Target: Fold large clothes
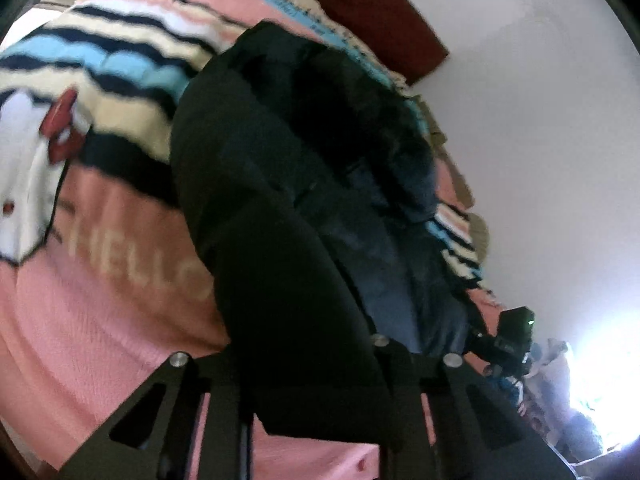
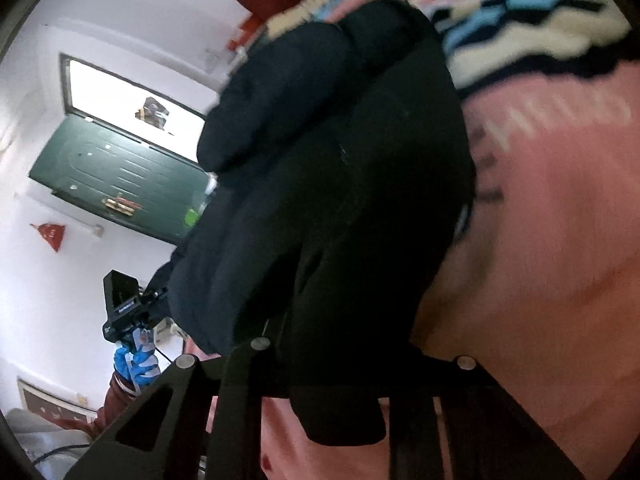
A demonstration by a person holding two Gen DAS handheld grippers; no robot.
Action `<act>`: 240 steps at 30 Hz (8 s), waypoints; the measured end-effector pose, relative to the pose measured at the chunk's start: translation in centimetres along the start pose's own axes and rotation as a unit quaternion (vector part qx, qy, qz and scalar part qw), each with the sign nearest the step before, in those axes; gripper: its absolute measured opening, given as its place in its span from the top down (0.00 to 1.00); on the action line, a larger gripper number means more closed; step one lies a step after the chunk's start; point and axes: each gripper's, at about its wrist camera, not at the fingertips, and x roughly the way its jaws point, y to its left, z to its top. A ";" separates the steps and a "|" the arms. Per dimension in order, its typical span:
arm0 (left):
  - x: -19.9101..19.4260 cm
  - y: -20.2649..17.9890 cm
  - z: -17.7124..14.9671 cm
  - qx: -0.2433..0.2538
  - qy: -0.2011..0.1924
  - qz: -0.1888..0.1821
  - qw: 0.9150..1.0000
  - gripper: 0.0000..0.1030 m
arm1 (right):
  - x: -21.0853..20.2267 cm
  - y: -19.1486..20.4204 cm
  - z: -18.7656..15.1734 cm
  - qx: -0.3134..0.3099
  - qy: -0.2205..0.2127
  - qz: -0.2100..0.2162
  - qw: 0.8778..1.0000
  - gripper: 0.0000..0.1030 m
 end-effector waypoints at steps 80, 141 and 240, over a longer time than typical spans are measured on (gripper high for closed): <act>10.3 2.5 38.5 -0.174 -0.145 -0.133 0.965 0.49 | 5.1 2.6 35.9 0.008 -0.177 -0.082 0.981 0.27; 30.9 -6.4 38.6 0.180 0.032 0.313 0.932 0.33 | 19.5 1.8 41.4 -0.105 -0.017 -0.237 0.966 0.08; 14.6 -4.2 31.2 0.071 -0.056 0.041 0.995 0.82 | 10.9 0.9 35.0 -0.019 -0.068 0.080 0.994 0.76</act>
